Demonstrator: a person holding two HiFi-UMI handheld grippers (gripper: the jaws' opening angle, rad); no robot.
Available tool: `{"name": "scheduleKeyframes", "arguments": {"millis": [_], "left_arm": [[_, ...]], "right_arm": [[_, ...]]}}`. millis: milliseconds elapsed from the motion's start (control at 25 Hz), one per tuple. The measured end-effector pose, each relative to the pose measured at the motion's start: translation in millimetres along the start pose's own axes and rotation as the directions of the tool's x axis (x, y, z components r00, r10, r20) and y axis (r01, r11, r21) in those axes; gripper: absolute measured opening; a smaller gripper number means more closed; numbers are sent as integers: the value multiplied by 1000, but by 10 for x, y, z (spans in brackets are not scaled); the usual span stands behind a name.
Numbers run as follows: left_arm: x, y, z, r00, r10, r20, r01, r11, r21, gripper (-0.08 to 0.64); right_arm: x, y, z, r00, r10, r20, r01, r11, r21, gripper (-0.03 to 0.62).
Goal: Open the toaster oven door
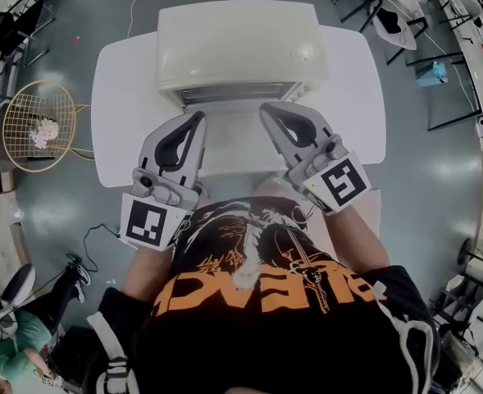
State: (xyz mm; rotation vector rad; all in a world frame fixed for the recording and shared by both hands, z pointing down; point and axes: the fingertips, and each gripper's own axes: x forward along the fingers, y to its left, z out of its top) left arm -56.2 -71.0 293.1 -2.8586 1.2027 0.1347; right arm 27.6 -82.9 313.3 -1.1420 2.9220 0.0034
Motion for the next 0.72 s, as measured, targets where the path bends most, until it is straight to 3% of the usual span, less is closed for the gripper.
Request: {"name": "scheduleKeyframes", "arguments": {"millis": [440, 720], "left_arm": [[-20, 37, -35, 999, 22, -25, -22, 1000, -2, 20], [-4, -10, 0, 999, 22, -28, -22, 1000, 5, 20]], "right_arm": [[8, 39, -49, 999, 19, -28, -20, 999, -33, 12], [13, 45, 79, 1000, 10, 6, -10, 1000, -22, 12]]}}
